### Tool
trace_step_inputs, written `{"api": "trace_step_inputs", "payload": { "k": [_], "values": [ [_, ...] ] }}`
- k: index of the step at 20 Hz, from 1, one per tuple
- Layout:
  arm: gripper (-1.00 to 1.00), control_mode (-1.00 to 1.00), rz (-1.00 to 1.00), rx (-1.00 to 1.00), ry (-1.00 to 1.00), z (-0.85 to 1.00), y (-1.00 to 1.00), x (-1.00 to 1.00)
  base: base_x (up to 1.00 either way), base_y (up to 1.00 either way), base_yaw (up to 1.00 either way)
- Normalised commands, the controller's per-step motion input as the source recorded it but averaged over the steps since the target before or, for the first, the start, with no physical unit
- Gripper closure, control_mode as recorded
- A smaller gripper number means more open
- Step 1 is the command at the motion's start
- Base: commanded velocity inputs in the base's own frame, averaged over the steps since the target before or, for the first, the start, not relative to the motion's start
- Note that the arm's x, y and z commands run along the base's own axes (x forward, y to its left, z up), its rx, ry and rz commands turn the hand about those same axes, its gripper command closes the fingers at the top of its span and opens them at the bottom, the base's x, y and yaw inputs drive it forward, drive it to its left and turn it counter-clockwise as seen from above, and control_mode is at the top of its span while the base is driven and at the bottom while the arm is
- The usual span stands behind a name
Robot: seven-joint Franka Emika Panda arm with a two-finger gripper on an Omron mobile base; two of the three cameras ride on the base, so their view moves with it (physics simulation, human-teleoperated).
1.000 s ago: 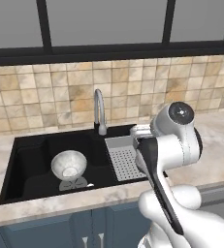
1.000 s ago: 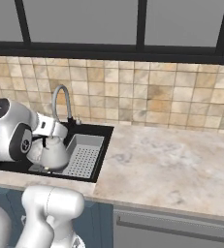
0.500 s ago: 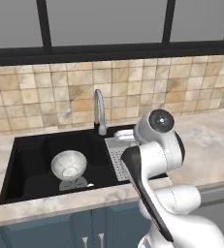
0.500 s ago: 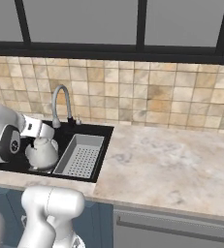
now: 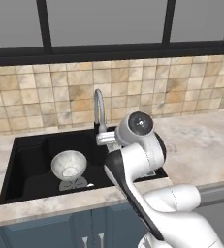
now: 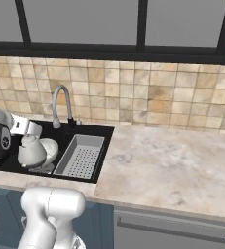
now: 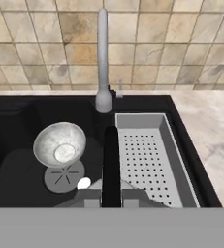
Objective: Pick the kettle and bowl and place them in the sink. Then turn on the water.
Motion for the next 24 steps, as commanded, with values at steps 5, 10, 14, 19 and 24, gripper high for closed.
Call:
{"api": "trace_step_inputs", "payload": {
  "k": [5, 10, 14, 19, 24],
  "values": [
    [1.0, -1.0, 0.07, 0.0, 0.0, -0.07, 0.43, 0.05, 0.0, 0.0, 0.0],
    [1.0, -1.0, 0.06, 0.0, 0.0, -0.05, 0.37, 0.08, 0.0, 0.0, 0.0],
    [1.0, -1.0, 0.05, 0.0, 0.0, -0.04, 0.41, 0.23, 0.0, 0.0, 0.0],
    [1.0, -1.0, 0.04, 0.0, 0.0, -0.05, 0.42, 0.29, 0.0, 0.0, 0.0],
    [1.0, -1.0, 0.02, 0.0, 0.0, -0.06, 0.42, 0.31, 0.0, 0.0, 0.0]
  ]
}}
